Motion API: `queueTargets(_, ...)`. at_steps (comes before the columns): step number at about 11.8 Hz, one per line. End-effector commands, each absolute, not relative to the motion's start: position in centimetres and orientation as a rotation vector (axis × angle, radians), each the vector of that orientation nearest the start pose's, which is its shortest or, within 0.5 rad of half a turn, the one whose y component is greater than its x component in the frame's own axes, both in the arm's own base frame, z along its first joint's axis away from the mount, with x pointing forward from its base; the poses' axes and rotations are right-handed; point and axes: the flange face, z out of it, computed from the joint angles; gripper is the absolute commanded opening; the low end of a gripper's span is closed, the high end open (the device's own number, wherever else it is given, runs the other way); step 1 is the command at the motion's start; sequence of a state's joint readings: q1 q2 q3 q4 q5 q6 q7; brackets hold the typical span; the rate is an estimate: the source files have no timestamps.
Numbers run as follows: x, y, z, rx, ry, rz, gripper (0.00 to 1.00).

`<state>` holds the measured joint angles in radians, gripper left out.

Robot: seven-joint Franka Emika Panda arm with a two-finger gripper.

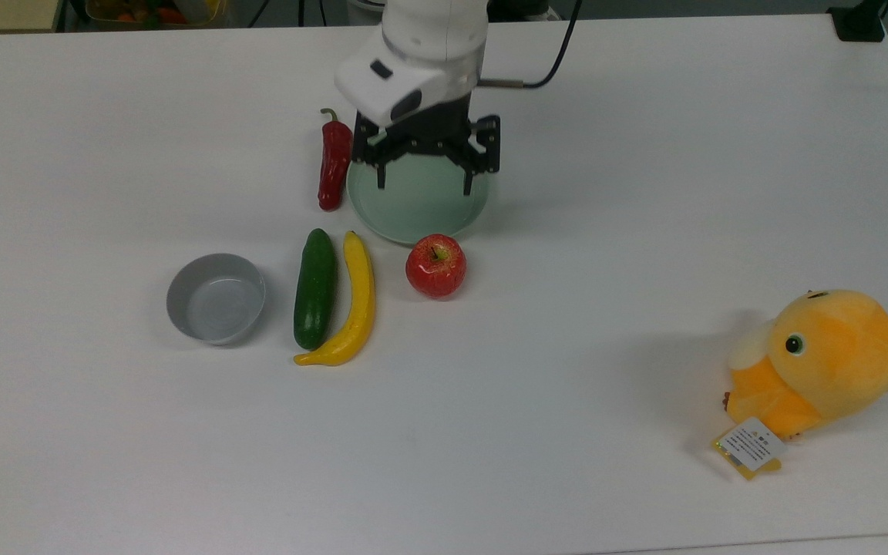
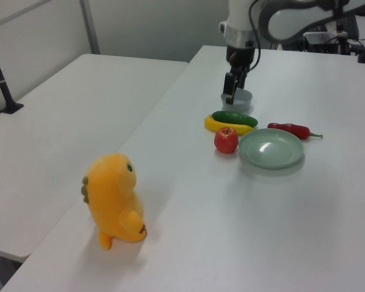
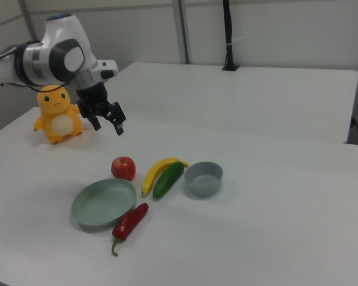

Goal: Red apple placed in the center of the desktop

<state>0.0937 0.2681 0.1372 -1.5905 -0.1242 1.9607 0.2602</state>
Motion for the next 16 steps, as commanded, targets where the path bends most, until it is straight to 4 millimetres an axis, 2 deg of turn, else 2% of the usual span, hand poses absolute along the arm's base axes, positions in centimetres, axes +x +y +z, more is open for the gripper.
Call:
queueTargets(1, 59.1, 12.7, 52.0, -3.209, 0.069, -0.145, 1.00)
queueTargets(3, 57.2, 10.9, 54.5, -3.210, 0.106, -0.202, 1.00)
queueTargets(5, 57.5, 8.1, 54.9, -3.141, 0.214, -0.187, 1.00)
queueTargets(6, 57.3, 6.5, 55.7, -3.092, 0.226, -0.188, 1.00)
queueTargets(7, 57.2, 5.7, 55.9, -3.075, 0.170, -0.176, 1.00)
queueTargets(13, 56.9, 5.6, 55.3, -3.068, 0.156, -0.153, 1.00)
queueTargets(16, 56.8, 6.4, 54.7, -3.088, 0.103, -0.143, 1.00)
